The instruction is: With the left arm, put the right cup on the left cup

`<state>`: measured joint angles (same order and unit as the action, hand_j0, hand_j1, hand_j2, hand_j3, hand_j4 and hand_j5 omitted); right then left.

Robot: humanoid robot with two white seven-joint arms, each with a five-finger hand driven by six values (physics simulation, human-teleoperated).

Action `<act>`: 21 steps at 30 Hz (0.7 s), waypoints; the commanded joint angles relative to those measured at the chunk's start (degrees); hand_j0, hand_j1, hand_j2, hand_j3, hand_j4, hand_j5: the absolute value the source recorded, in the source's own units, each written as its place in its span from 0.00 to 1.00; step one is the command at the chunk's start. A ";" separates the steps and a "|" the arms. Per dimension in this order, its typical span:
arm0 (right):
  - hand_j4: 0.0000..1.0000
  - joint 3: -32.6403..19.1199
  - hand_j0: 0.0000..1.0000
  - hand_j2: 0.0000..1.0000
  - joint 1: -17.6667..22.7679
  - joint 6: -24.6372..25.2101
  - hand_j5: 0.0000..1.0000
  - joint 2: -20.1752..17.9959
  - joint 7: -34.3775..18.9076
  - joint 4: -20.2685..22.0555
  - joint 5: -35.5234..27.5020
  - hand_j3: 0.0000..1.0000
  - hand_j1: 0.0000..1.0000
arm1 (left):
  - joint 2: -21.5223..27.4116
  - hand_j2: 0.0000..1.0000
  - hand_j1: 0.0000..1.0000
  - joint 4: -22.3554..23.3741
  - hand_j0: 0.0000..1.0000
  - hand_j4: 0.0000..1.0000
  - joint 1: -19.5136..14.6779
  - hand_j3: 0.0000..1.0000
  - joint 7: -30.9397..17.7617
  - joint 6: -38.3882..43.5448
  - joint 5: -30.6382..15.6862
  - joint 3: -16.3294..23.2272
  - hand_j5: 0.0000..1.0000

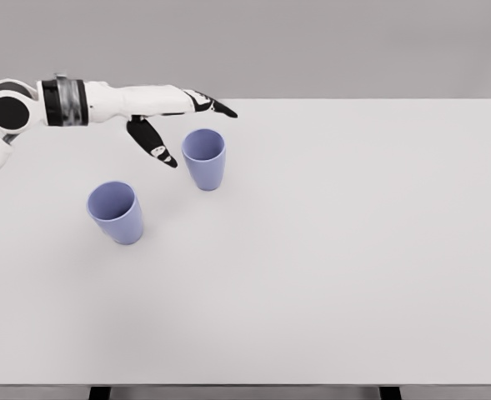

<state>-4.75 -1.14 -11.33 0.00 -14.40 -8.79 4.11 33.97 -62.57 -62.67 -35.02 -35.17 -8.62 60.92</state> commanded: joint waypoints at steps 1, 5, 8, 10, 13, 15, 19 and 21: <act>1.00 -0.08 1.00 1.00 0.00 -0.01 1.00 0.00 -0.02 0.00 0.02 1.00 1.00 | -2.77 1.00 1.00 2.45 1.00 1.00 0.00 1.00 0.02 0.17 0.44 0.16 1.00; 1.00 0.00 1.00 1.00 0.00 -0.01 1.00 0.00 -0.02 0.00 0.02 1.00 1.00 | -3.65 1.00 1.00 5.88 1.00 1.00 0.00 1.00 0.02 0.17 0.62 1.57 1.00; 1.00 0.00 1.00 1.00 0.00 -0.01 1.00 0.00 -0.02 0.00 0.02 1.00 1.00 | -3.91 1.00 1.00 7.38 1.00 1.00 0.00 1.00 0.02 0.17 0.62 1.57 1.00; 1.00 0.00 1.00 1.00 0.00 -0.01 1.00 0.00 -0.02 0.00 0.02 1.00 1.00 | -5.14 1.00 1.00 9.13 1.00 1.00 0.00 1.00 0.02 0.17 0.71 2.62 1.00; 1.00 0.00 1.00 1.00 0.00 -0.01 1.00 0.00 -0.02 0.00 0.02 1.00 1.00 | -5.67 1.00 1.00 10.72 1.00 1.00 -0.09 1.00 0.02 0.17 0.71 2.71 1.00; 1.00 0.00 1.00 1.00 0.00 -0.01 1.00 0.00 -0.02 0.00 0.02 1.00 1.00 | -5.76 1.00 1.00 11.42 1.00 1.00 -0.09 1.00 0.02 0.17 0.80 2.62 1.00; 1.00 0.00 1.00 1.00 0.00 -0.01 1.00 0.00 -0.02 0.00 0.02 1.00 1.00 | -5.67 1.00 1.00 11.42 1.00 1.00 -0.09 1.00 0.02 0.17 0.71 2.71 1.00; 1.00 0.00 1.00 1.00 0.00 -0.01 1.00 0.00 -0.02 0.00 0.02 1.00 1.00 | -5.58 1.00 1.00 11.33 1.00 1.00 0.00 1.00 0.02 0.17 0.71 2.62 1.00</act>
<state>-4.74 -1.14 -11.33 0.00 -14.40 -8.79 4.11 28.36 -51.31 -62.67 -35.02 -35.15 -7.49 63.71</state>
